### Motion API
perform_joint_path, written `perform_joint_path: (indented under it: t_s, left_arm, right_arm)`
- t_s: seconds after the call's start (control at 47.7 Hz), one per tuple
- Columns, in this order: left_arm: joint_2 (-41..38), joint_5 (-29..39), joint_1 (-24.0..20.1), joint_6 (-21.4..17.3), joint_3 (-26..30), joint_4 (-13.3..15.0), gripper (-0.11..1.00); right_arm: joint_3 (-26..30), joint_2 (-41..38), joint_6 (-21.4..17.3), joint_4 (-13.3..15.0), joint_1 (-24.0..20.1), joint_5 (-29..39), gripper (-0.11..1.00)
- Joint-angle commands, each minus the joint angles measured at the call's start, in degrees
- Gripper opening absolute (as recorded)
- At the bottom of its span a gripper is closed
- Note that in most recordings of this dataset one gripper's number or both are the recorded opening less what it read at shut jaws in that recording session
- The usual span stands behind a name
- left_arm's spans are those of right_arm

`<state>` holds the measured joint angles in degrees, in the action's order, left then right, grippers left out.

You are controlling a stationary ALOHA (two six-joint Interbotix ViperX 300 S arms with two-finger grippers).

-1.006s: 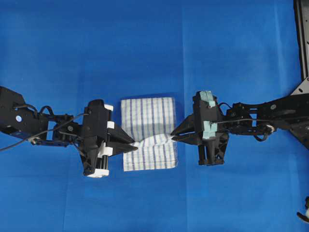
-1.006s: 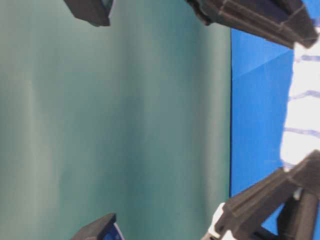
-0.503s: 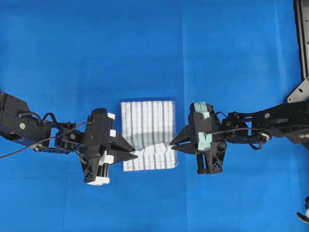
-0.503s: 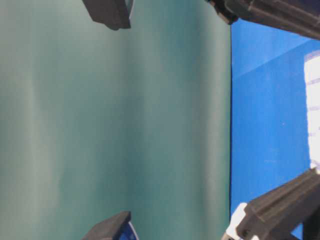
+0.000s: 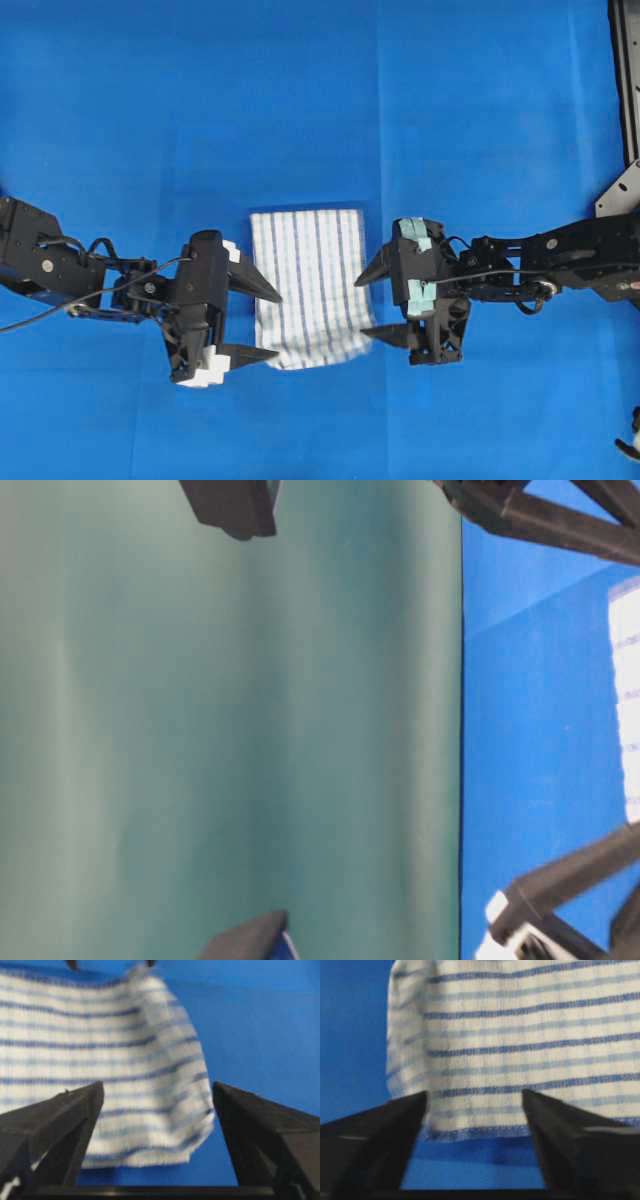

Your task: Fold the blue towel.

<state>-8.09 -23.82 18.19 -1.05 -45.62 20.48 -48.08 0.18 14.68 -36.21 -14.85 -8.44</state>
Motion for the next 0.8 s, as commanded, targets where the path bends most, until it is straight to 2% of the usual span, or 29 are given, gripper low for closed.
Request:
perform_joint_path:
  t_s: [0.0,0.105,0.21,0.44,0.566,0.775]
  left_arm:
    - [2.46,-0.26,-0.26,0.09,-0.7,0.09,0.87]
    - [5.54,0.09,-0.79,0.09,-2.55,0.09,0.82]
    - [9.76,1.58,-1.14,-0.35,-4.04,0.09,0.81]
    - [21.27,9.84,-3.16,-0.97,-5.63,-0.18,0.81]
    - [27.16,13.01,-4.04,-3.69,-7.12,-0.26,0.81]
    - [36.56,12.92,-6.06,-9.14,-12.57,-0.26,0.81]
  right_arm:
    - [1.05,1.14,0.18,-0.18,-0.35,0.0,0.94]
    - [0.7,2.99,0.53,-0.09,-0.35,0.53,0.93]
    - [0.18,6.33,0.88,0.53,-0.35,0.88,0.92]
    - [-2.9,15.82,2.37,2.55,1.49,1.49,0.92]
    - [-5.45,22.06,4.13,2.64,3.6,2.55,0.92]
    - [-9.93,32.96,6.5,2.64,5.89,4.31,0.92]
